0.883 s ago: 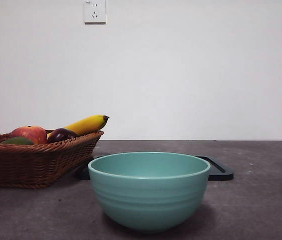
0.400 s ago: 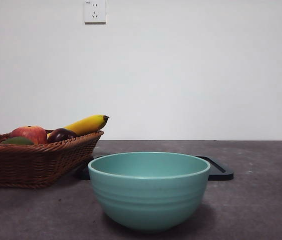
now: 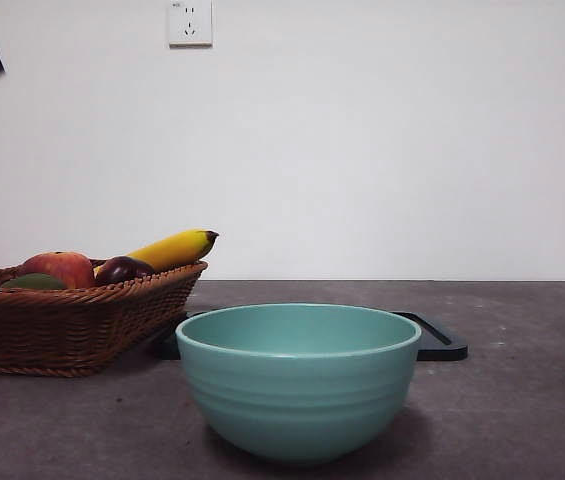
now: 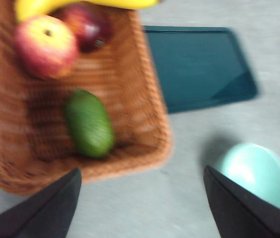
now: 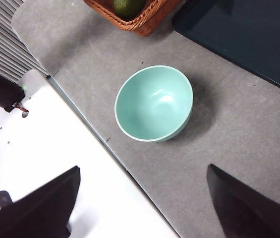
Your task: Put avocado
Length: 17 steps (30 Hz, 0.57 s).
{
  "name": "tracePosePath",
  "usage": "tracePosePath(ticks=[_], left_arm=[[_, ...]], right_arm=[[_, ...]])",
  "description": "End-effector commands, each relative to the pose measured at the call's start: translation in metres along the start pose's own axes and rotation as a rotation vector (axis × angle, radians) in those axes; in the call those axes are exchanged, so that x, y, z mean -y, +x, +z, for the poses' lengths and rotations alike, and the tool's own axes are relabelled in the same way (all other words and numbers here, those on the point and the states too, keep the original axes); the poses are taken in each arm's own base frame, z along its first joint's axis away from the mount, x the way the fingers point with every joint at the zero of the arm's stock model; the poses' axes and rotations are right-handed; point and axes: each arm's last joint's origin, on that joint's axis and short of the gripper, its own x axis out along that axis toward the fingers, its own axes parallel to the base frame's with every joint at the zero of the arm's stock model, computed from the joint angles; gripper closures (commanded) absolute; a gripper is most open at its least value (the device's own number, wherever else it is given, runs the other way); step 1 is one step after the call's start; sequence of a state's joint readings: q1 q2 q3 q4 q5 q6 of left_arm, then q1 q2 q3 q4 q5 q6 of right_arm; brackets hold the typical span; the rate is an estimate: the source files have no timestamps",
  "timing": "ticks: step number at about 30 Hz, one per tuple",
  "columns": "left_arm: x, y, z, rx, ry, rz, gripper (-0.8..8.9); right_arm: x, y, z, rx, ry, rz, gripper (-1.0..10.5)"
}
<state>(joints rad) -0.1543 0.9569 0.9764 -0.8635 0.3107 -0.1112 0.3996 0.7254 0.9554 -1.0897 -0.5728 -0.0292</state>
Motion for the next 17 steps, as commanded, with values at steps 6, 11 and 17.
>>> tracePosePath(ticks=[6, 11, 17], left_arm=[[-0.001, 0.05, 0.035, -0.119, 0.058, 0.153, 4.18], [-0.003, 0.087, 0.04, -0.207, 0.074, 0.218, 4.17], [-0.005, 0.125, 0.041, -0.246, 0.089, 0.221, 4.18]], right_arm=[[-0.002, -0.002, 0.005, 0.019, -0.019, 0.003, 5.4], [-0.002, -0.002, 0.005, 0.019, -0.019, 0.003, 5.4], [-0.002, -0.002, 0.005, 0.019, -0.019, 0.003, 5.4]])
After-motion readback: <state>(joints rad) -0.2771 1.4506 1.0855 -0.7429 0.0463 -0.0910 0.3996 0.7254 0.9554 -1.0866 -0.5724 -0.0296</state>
